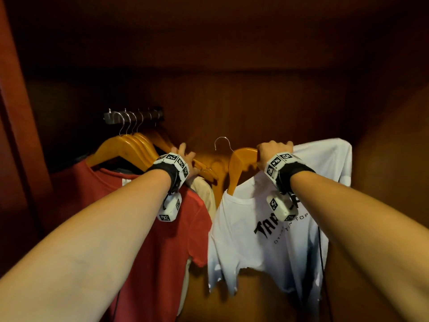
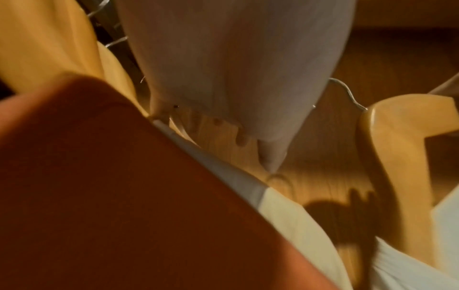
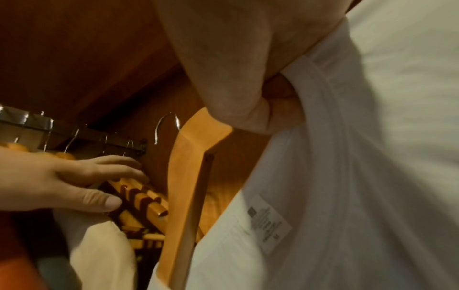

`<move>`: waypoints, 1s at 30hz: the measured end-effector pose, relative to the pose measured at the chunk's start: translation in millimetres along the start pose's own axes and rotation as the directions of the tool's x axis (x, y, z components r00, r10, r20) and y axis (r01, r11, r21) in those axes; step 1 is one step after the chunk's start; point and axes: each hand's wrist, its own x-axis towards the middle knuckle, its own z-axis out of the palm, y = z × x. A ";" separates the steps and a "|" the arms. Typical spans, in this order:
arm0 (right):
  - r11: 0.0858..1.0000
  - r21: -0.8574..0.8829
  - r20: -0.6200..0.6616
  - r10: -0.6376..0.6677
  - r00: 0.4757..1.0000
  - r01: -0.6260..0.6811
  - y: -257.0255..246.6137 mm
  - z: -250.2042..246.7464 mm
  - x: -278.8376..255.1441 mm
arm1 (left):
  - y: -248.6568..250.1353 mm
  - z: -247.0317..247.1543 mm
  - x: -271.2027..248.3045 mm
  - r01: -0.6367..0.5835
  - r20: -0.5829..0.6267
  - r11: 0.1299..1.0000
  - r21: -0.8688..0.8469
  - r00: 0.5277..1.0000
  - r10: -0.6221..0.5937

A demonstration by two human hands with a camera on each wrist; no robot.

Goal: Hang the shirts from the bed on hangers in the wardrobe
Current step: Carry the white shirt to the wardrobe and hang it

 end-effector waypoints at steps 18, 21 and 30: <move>0.995 0.044 0.077 -0.092 0.993 0.089 -23.8 -6.1 -11.0 | -6.4 14.5 -3.7 0.043 0.039 0.995 0.090 0.998 -0.047; 0.993 0.054 0.083 -0.105 0.991 0.101 -29.1 -8.3 -11.0 | -11.3 22.8 -8.1 -0.002 0.014 0.985 0.171 1.000 0.000; 0.990 0.048 0.125 -0.141 0.982 0.136 -40.1 -8.5 -12.6 | -21.1 12.3 -26.1 -0.142 0.042 0.986 0.091 0.989 0.139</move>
